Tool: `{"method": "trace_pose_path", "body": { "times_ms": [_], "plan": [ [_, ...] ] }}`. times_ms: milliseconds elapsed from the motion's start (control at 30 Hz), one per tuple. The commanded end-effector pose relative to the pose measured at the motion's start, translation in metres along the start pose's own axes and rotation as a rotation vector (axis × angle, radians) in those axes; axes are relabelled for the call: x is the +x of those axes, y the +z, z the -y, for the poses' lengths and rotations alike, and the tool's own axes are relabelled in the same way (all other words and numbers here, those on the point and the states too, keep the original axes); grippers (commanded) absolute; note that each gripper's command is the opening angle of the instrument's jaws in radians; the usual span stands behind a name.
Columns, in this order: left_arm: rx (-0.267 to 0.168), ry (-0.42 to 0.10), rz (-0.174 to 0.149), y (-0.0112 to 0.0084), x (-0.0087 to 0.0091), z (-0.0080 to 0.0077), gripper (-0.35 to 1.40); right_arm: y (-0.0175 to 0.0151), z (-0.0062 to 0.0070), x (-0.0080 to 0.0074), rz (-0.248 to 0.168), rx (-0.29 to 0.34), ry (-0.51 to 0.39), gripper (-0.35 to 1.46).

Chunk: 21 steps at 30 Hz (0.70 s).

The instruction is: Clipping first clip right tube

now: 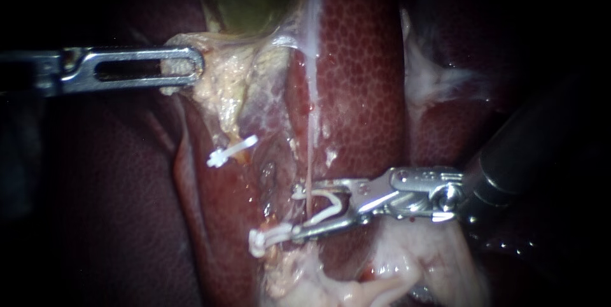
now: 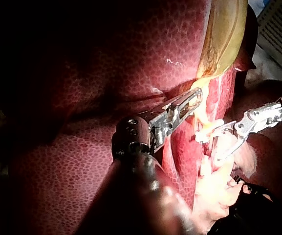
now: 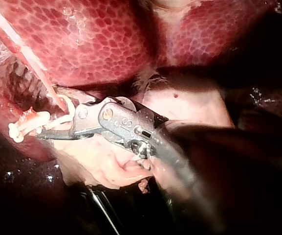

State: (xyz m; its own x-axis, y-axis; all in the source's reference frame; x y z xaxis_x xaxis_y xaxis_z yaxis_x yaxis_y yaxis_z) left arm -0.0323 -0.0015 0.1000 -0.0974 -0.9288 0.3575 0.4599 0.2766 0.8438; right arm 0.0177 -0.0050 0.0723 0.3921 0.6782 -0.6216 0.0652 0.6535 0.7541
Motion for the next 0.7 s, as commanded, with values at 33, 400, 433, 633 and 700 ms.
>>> {"method": "trace_pose_path", "body": {
  "times_ms": [33, 400, 433, 633, 700],
  "plan": [
    [0.000, 0.000, 0.000, 0.0000, 0.0000, 0.0000, -0.35, 0.0000, 0.0000, 0.0000, -0.009, 0.007, 0.006, 0.58],
    [-0.001, 0.000, 0.001, 0.0001, 0.0001, 0.0000, -0.35, 0.0001, -0.0001, -0.0001, -0.012, 0.061, 0.049, 0.42],
    [-0.001, 0.000, 0.001, 0.0001, 0.0001, 0.0000, -0.35, 0.0001, -0.0001, -0.0001, -0.012, 0.061, 0.049, 0.40],
    [-0.001, 0.000, 0.001, 0.0001, 0.0001, 0.0000, -0.35, -0.0002, -0.0003, -0.0003, -0.012, 0.062, 0.066, 0.18],
    [-0.001, 0.001, 0.001, 0.0001, 0.0002, 0.0000, -0.35, -0.0002, -0.0003, -0.0003, -0.009, 0.072, 0.072, 0.07]
  ]
}}
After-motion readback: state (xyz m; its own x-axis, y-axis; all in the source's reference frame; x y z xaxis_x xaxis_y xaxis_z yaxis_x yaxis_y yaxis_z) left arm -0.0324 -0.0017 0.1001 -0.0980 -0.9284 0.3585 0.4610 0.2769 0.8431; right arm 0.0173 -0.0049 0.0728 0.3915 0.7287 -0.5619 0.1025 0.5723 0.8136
